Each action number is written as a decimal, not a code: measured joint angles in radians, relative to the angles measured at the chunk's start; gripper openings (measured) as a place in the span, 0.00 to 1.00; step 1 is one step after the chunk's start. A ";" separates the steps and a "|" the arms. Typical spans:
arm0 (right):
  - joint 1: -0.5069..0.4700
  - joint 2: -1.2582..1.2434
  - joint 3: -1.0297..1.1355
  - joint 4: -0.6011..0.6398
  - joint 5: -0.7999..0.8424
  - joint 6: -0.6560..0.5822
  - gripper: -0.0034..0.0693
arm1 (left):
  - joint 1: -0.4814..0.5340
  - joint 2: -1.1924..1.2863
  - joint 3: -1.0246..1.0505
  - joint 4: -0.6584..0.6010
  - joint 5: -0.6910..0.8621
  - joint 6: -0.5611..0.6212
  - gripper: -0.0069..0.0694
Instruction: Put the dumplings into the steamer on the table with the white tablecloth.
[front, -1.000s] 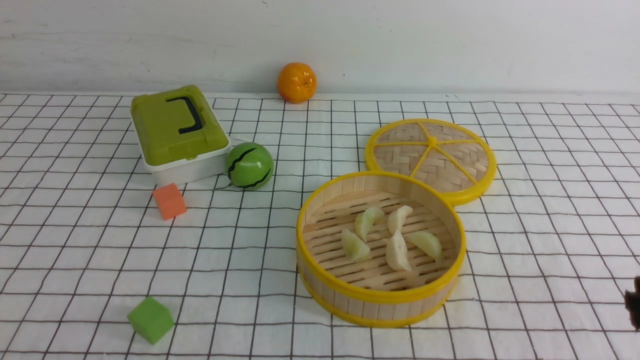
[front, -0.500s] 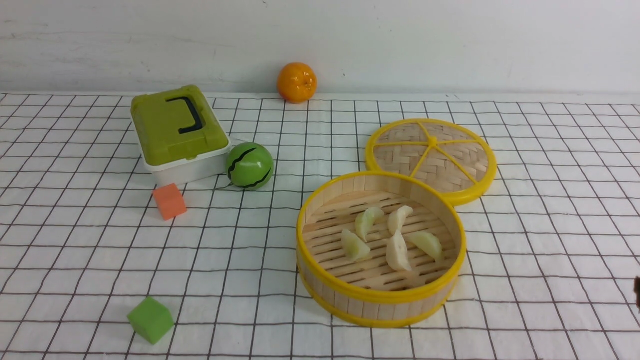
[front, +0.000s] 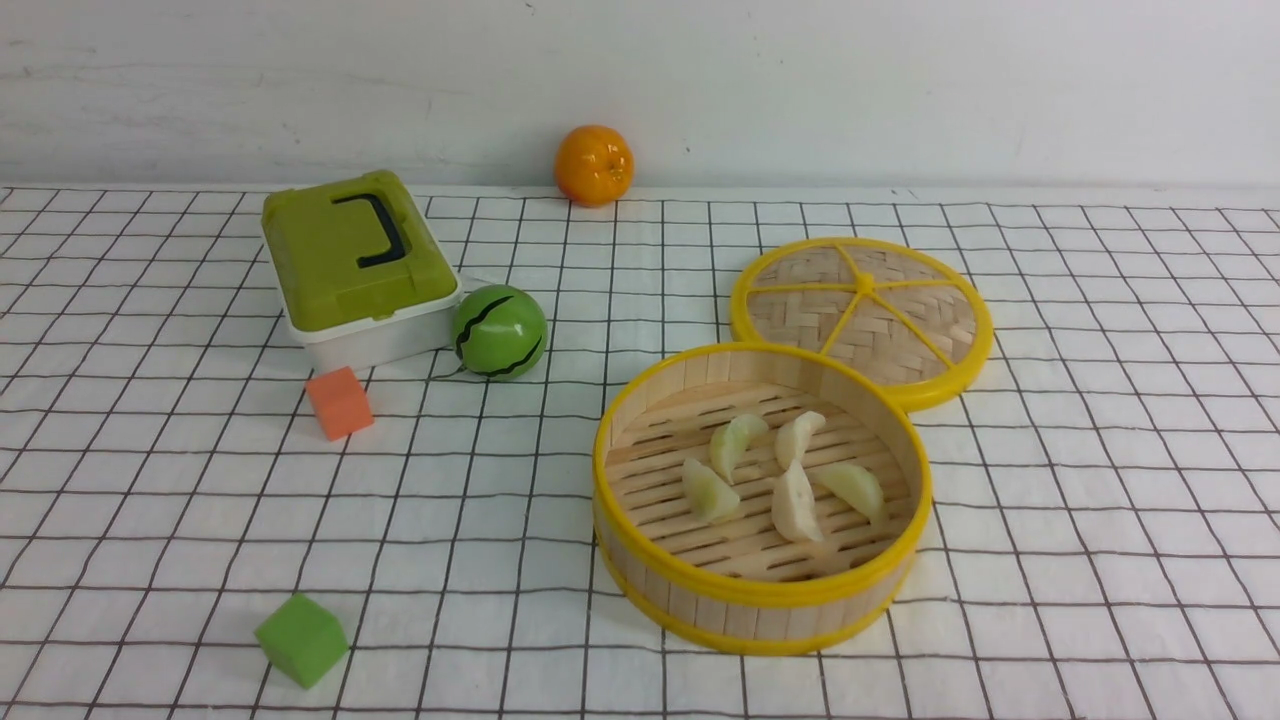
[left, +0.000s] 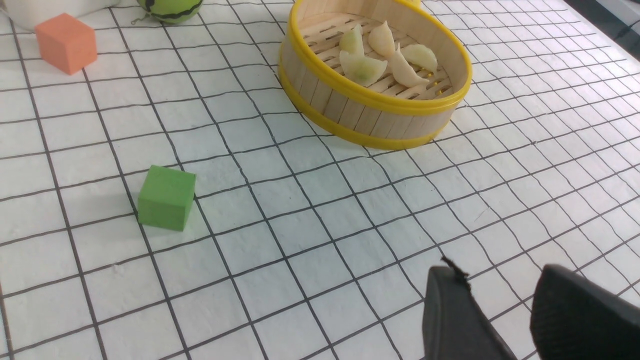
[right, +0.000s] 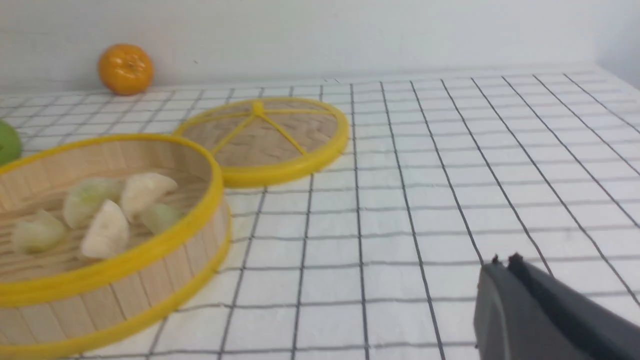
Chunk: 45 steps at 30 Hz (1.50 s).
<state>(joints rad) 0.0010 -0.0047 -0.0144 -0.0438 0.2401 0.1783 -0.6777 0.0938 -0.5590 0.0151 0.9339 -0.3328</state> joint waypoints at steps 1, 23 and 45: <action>-0.017 -0.005 0.028 -0.015 0.008 0.023 0.02 | 0.000 0.000 0.000 0.000 0.000 0.000 0.40; -0.049 -0.005 0.034 -0.015 0.143 -0.003 0.02 | 0.000 0.000 0.000 0.000 0.000 -0.001 0.40; -0.050 -0.005 0.034 -0.015 0.143 -0.003 0.04 | 0.000 0.000 0.000 0.000 0.000 -0.001 0.40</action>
<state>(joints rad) -0.0488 -0.0099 0.0193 -0.0589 0.3832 0.1748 -0.6777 0.0938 -0.5590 0.0151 0.9339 -0.3340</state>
